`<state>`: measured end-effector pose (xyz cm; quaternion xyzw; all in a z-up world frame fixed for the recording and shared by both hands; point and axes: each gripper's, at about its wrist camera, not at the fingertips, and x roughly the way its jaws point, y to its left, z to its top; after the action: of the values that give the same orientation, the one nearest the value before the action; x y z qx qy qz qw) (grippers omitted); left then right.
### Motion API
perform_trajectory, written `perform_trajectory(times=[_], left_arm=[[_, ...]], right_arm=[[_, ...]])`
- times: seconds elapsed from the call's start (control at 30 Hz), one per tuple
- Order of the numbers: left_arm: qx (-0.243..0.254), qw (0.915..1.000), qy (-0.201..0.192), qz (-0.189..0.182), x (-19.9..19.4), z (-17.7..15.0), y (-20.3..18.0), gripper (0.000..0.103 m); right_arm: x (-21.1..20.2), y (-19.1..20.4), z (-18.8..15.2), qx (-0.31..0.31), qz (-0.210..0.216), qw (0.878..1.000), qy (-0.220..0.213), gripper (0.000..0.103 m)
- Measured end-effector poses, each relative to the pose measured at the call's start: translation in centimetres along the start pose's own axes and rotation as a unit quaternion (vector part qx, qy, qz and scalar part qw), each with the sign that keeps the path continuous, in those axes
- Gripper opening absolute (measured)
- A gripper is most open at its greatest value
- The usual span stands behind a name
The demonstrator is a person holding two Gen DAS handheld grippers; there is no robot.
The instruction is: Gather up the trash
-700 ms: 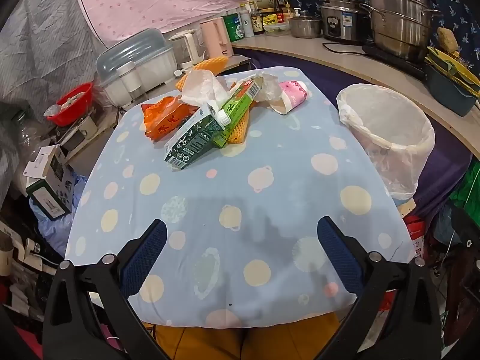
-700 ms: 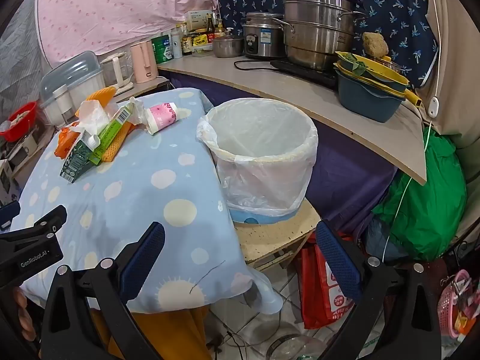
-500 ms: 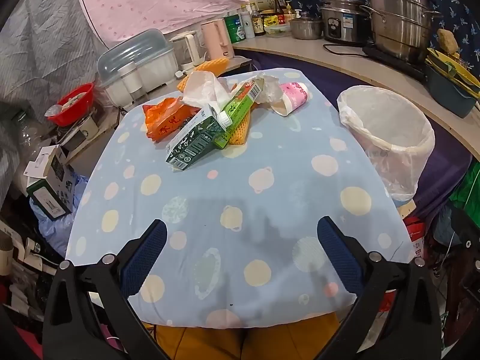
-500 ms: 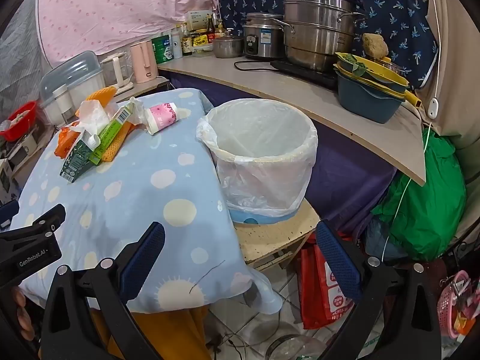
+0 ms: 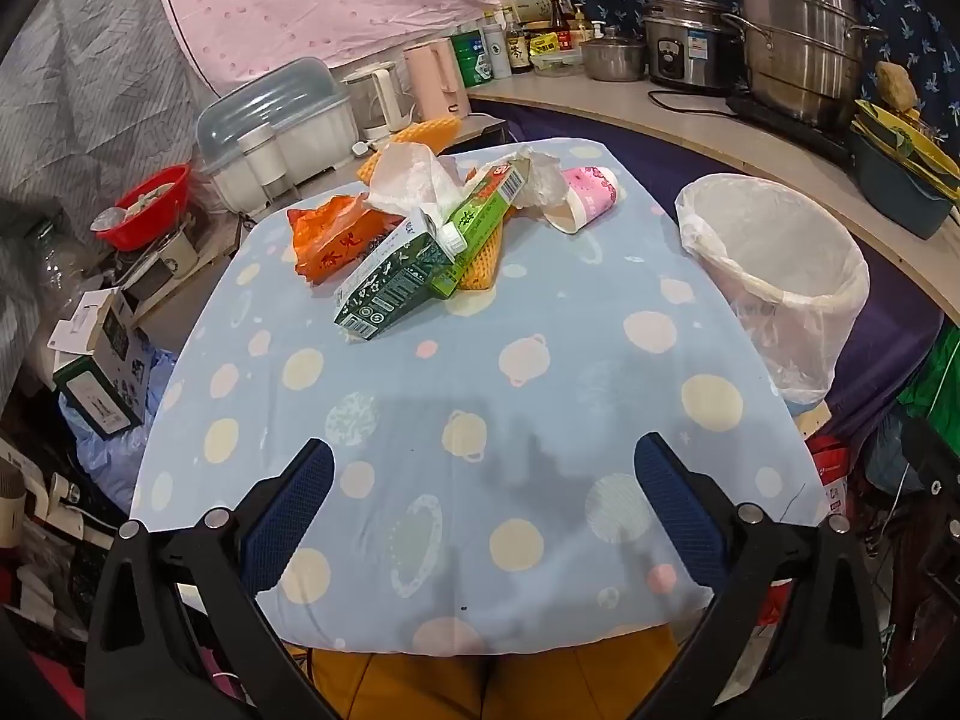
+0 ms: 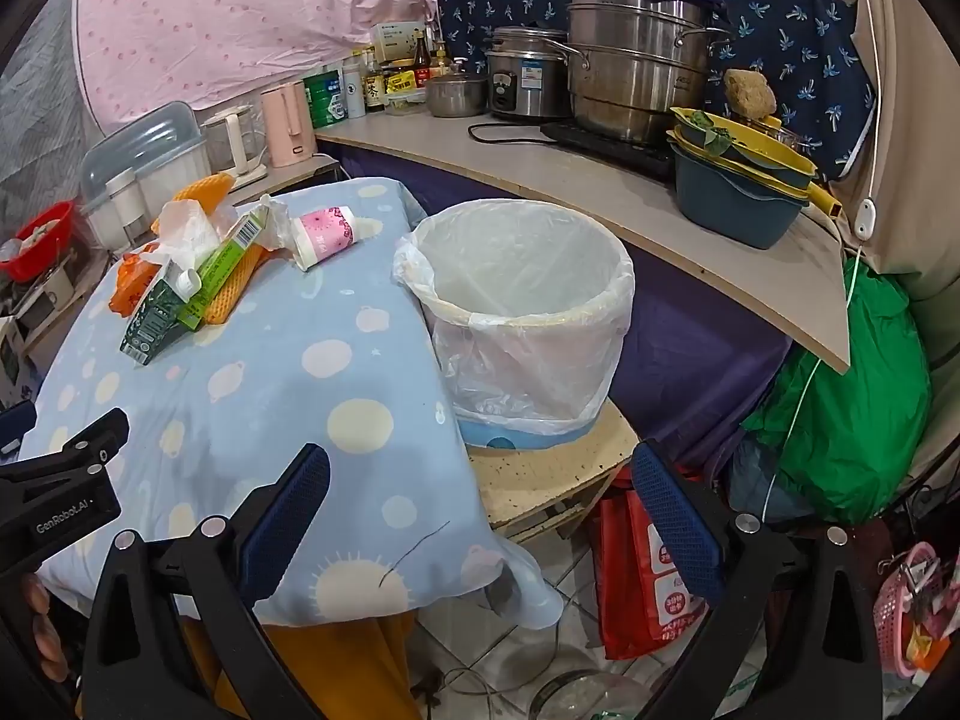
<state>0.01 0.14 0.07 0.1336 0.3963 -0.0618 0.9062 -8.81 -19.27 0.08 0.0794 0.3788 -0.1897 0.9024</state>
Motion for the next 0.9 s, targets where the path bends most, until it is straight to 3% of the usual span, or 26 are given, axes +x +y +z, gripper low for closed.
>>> perform_trajectory(times=[0.9], left_arm=[[-0.002,1.0,-0.002,-0.001,-0.38,0.2,0.25,0.096]], right_arm=[[-0.01,-0.51,0.15,0.002,-0.004,1.0,-0.001,0.096]])
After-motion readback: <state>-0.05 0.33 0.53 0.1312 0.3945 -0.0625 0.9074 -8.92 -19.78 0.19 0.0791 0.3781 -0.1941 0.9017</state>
